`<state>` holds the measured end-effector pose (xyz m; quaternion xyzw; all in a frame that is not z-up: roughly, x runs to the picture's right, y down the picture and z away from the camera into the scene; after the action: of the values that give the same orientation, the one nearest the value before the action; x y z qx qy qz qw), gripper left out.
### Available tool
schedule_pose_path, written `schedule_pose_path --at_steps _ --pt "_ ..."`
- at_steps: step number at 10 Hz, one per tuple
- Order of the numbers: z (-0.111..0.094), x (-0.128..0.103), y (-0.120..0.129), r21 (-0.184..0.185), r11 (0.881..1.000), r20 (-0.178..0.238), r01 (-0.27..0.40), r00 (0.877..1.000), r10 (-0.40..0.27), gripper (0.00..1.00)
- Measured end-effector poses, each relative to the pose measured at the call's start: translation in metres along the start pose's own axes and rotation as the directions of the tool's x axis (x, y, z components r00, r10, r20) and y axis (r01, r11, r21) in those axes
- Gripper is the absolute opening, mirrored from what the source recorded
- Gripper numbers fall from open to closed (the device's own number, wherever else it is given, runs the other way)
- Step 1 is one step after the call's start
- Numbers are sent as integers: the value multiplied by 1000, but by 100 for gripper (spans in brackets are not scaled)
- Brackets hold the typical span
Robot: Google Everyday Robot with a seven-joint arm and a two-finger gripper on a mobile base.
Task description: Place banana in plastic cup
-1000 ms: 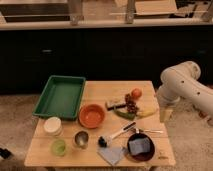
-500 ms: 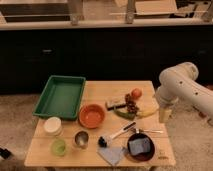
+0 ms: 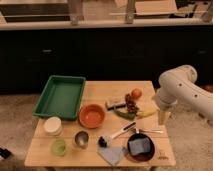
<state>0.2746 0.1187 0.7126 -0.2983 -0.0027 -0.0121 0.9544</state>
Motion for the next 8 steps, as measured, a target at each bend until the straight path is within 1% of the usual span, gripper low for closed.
schedule_pose_path --at_steps 2,3,4,7,8 --pt "5 -2 -5 -2 1000 -2 14 1000 -14 80" --pt "9 -6 -6 -6 1000 -6 29 1000 -29 80" --pt "13 -13 -5 -9 999 1 34 999 -34 80" --pt "18 0 -3 -7 1000 18 28 999 -28 80" --pt "22 -2 -3 -8 999 23 36 999 -36 80"
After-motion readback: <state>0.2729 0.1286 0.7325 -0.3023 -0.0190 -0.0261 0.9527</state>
